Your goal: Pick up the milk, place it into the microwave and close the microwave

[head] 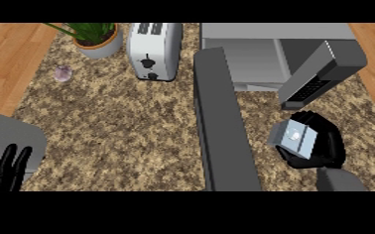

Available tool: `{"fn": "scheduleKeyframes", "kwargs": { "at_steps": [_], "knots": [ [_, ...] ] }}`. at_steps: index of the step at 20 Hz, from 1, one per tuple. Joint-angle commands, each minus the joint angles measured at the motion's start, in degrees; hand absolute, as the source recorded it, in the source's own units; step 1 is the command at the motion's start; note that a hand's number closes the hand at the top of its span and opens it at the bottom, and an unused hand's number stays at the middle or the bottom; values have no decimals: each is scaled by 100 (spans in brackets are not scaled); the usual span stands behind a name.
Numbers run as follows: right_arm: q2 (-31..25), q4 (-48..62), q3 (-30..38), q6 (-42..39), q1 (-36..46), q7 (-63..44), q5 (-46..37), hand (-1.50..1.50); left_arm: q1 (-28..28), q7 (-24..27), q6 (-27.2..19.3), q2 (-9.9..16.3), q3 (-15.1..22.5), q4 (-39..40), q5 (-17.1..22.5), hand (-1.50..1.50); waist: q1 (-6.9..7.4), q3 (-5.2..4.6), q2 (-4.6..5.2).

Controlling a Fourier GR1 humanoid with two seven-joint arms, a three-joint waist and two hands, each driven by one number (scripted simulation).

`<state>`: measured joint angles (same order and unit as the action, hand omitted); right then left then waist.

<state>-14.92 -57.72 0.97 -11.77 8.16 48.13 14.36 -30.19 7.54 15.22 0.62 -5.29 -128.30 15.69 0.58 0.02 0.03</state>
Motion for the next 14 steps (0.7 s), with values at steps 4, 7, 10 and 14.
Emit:
{"fn": "scheduleKeyframes", "kwargs": {
  "at_steps": [4, 7, 10, 14],
  "knots": [
    [-33, -1348, -202, -2, -198, -810, -59, 150, -299, 78, 206, 11, -295, -132, 256, -150, -46, -7, -25],
    [252, -1619, -332, 500, -70, -1154, -307, 150, -186, -157, 244, 136, -579, -125, 568, -150, -41, -5, -18],
    [158, -1046, -196, 852, 671, -1290, -648, 150, -121, 611, 298, -58, -199, 615, -72, -150, -14, -5, -9],
    [506, -838, -401, 1401, 1330, -1965, -1014, 150, -233, 602, 425, -60, -457, 516, 106, -150, 21, -6, -7]
  ]
}}
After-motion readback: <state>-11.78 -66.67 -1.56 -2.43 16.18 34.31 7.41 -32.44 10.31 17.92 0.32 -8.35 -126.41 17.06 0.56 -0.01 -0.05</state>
